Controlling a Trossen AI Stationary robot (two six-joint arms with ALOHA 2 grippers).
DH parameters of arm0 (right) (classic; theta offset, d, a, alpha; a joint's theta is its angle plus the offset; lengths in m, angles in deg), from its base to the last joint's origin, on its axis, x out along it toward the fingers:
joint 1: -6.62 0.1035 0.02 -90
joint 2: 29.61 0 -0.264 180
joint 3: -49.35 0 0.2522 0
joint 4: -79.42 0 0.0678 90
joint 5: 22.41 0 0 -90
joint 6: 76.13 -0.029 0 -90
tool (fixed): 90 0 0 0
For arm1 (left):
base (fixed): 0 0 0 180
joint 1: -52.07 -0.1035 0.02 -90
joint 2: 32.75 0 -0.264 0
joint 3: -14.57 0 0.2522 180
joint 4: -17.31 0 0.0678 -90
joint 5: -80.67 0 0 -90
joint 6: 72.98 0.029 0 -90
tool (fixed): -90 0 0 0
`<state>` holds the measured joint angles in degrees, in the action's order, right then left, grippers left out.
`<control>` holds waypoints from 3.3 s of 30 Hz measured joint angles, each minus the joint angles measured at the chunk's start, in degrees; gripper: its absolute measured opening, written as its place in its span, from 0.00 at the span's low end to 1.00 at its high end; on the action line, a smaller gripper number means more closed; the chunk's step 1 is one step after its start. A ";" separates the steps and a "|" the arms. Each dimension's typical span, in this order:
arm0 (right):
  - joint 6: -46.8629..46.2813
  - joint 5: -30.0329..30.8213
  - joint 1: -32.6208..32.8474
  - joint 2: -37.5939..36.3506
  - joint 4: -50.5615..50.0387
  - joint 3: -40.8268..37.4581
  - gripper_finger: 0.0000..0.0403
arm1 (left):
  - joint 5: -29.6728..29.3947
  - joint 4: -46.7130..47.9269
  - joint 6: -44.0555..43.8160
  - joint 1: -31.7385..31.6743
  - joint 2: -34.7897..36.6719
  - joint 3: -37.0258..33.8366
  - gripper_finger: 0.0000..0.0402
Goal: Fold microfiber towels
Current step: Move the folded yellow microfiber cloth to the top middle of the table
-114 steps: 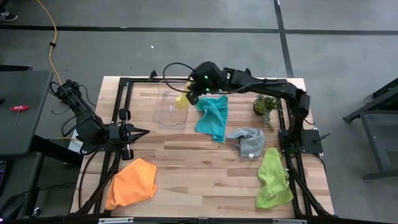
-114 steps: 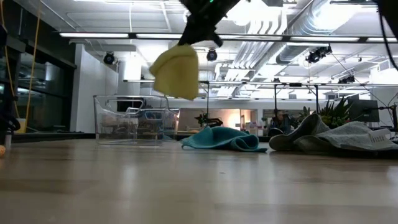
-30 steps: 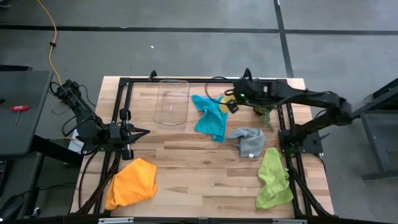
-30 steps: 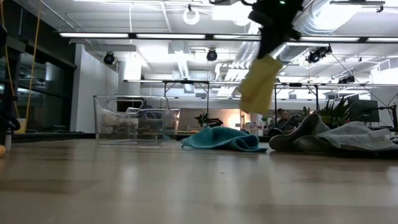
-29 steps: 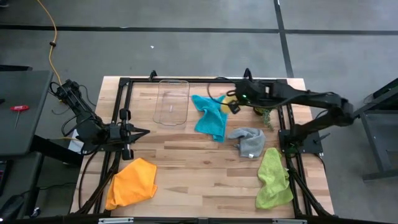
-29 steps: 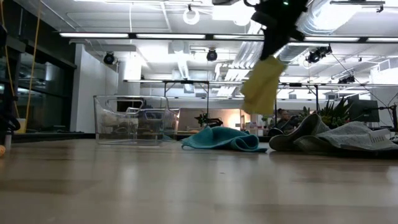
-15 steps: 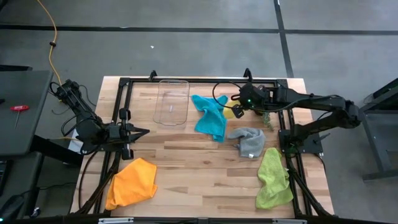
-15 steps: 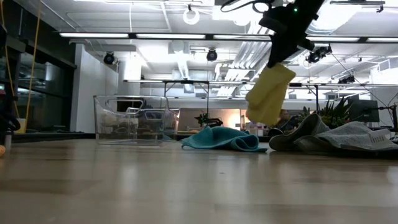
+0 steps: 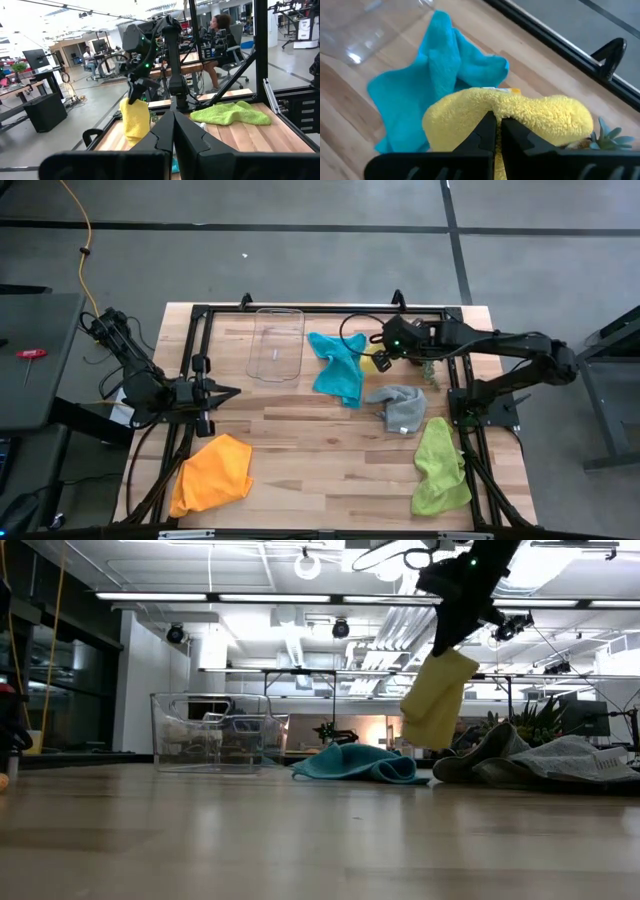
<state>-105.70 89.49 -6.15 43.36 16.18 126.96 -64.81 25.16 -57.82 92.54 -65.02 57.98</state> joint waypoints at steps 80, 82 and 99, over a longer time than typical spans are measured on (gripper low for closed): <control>3.81 -4.92 -5.05 14.82 23.20 0.17 0.00 | -0.18 -1.77 -0.01 -5.68 -4.85 0.02 0.00; 5.88 -7.42 -8.50 15.50 27.28 0.15 0.00 | -0.17 -1.76 0.00 -5.66 -4.85 0.02 0.00; -4.82 -24.29 -16.49 20.37 57.74 -19.52 0.00 | 0.82 -1.18 -2.42 -5.57 -4.85 0.02 0.00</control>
<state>-110.52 65.20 -22.64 63.72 73.93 107.44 -63.99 23.98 -60.23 86.96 -69.87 58.00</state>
